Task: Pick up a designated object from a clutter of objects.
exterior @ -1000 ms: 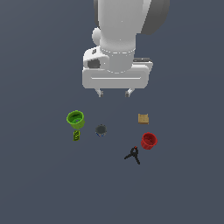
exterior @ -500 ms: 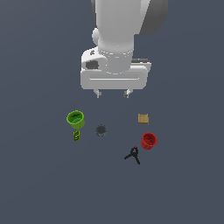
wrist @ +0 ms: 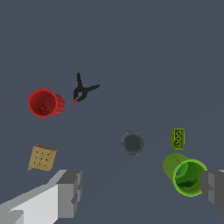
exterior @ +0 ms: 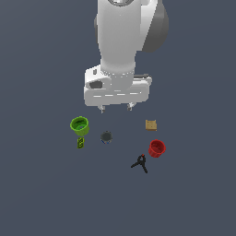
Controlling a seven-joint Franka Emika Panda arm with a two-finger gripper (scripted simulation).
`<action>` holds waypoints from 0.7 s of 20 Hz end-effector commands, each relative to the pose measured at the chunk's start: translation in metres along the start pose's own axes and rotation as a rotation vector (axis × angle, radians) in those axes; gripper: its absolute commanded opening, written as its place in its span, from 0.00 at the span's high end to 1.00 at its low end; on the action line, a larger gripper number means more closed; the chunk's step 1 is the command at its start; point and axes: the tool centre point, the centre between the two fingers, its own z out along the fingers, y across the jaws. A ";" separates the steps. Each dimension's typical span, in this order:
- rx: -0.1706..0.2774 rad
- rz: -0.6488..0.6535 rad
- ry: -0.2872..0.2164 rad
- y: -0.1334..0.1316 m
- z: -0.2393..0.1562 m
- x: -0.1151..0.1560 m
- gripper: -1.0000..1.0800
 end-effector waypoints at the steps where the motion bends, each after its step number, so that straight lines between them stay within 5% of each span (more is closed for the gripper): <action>1: 0.003 -0.039 -0.001 0.004 0.016 0.001 0.04; 14: 0.018 -0.308 0.001 0.026 0.121 -0.009 0.04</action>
